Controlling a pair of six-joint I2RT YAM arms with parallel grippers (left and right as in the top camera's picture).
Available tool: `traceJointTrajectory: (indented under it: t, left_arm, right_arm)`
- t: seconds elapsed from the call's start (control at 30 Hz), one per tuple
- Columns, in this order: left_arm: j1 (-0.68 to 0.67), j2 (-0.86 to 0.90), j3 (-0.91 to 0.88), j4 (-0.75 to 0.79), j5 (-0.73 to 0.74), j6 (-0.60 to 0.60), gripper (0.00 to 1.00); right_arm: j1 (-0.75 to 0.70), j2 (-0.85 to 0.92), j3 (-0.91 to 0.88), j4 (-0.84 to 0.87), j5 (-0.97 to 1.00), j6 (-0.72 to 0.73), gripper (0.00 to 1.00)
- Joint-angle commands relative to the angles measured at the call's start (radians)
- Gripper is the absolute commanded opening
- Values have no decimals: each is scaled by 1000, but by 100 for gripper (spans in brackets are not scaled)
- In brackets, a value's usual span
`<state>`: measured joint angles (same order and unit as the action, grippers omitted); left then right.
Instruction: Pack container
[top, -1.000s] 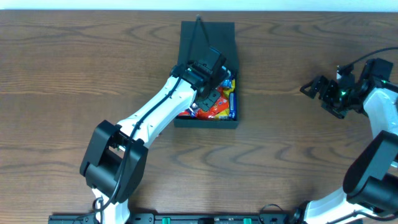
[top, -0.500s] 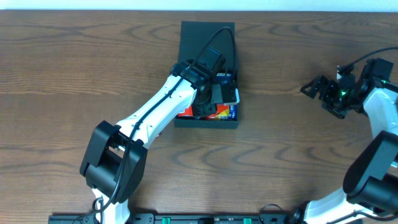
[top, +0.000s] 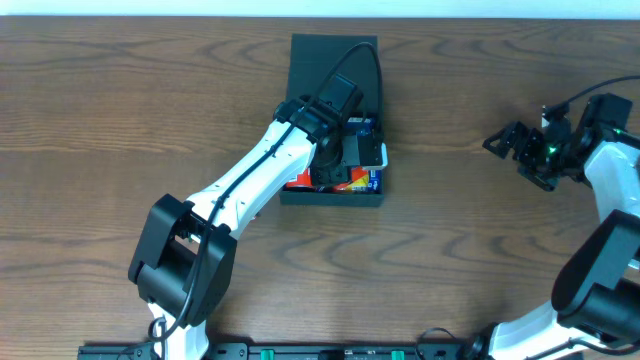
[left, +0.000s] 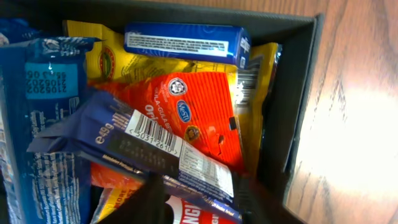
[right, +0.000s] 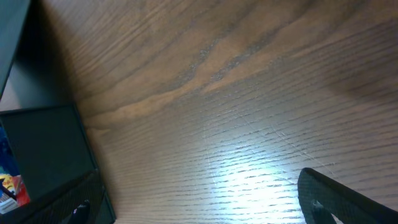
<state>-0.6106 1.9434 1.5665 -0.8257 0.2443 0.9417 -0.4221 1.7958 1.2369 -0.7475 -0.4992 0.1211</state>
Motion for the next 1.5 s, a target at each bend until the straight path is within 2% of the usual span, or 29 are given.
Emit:
traceJointTrajectory:
  t: [0.0,0.1,0.2,0.27,0.37,0.4,0.43,0.53,0.73,1.03,1.47]
  left_arm:
    - [1,11,22,1,8,-54,35]
    - [0,13,22,10,8,-226,30]
    - [0,13,22,53,5,-456,33]
    - [0,13,22,89,-35,-608,33]
    - [0,13,22,124,-158,-882,25]
    - [0,13,22,122,-191,-966,26]
    - [0,13,22,117,-210,-1041,31]
    - [0,13,22,100,-211,-1149,38]
    - [-11,13,22,18,-211,-1205,43]
    - [-56,13,22,13,-203,-1200,52]
    - [-58,32,-50,84,-238,-1200,53]
  right_arm:
    - [5,-24,18,-2,2,-14,99]
    - [5,-24,18,-5,2,-14,99]
    - [5,-24,18,-4,2,-14,99]
    - [5,-24,18,-3,2,-14,99]
    - [5,-24,18,-3,2,-14,99]
    - [5,-24,18,-3,2,-14,99]
    - [5,-24,18,-4,2,-14,99]
    - [5,-24,18,-4,2,-14,99]
    - [5,-24,18,-3,2,-15,99]
    - [5,-24,18,-3,2,-15,99]
    - [5,-24,18,3,2,-15,99]
